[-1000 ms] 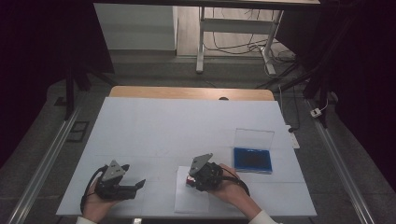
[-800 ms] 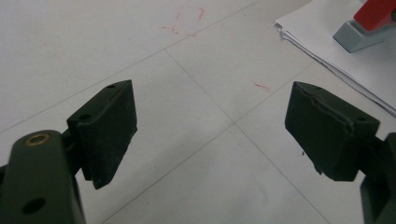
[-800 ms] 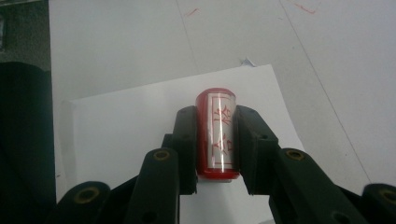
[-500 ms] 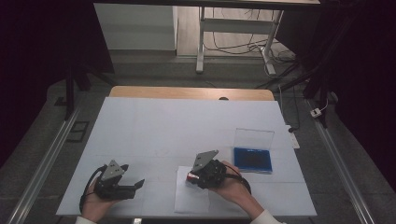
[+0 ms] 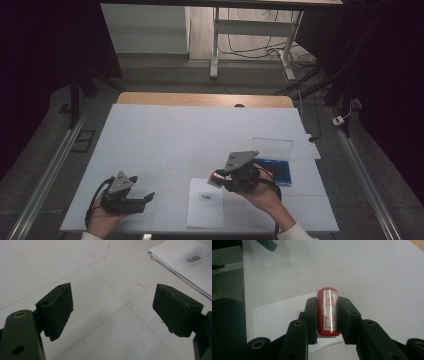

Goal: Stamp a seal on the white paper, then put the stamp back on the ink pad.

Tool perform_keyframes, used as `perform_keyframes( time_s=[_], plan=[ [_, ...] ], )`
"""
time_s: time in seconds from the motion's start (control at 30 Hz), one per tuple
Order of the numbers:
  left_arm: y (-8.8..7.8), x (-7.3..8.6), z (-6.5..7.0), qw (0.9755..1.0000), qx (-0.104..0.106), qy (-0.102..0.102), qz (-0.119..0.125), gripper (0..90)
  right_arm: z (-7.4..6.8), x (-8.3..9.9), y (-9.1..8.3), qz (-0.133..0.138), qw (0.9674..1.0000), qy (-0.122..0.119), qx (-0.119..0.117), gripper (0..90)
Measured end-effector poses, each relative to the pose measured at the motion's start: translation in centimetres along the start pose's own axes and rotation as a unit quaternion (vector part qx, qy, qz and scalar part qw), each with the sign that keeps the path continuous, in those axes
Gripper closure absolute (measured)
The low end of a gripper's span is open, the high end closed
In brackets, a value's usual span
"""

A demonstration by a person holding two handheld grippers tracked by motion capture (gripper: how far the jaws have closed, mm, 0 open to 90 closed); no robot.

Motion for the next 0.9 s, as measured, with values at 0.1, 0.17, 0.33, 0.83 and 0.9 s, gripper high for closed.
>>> perform_keyframes(
  time_s=[0.1,0.17,0.33,0.83,0.9],
  plan=[
    [0.0,0.0,0.0,1.0000,-0.001,0.000,0.000,17.2,0.5,0.1,-0.6,0.003,1.0000,0.003,0.007,70.2],
    [0.0,0.0,0.0,1.0000,-0.001,0.000,0.000,17.2,0.9,0.2,-1.0,0.004,0.9999,0.007,0.012,70.2],
    [0.0,0.0,-0.1,1.0000,0.000,0.001,-0.001,17.2,1.8,0.5,-1.9,0.005,0.9995,0.017,0.026,70.2],
    [0.0,0.0,0.0,1.0000,-0.001,0.001,0.000,17.2,5.0,2.4,-4.7,0.007,0.9967,0.047,0.066,70.2],
    [0.0,0.1,-0.1,1.0000,-0.001,0.000,-0.001,17.2,5.5,2.9,-5.1,0.005,0.9958,0.055,0.072,70.2]
  ],
)
Point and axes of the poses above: each handheld gripper's, and its own axes: y roughly forward along the jaws, x roughly out of its underside, z roughly to its right, the point moved 8 cm from there along y, roughly forward along the jaws, and after that the axes turned 1 degree about x, right-handed, at the moved point
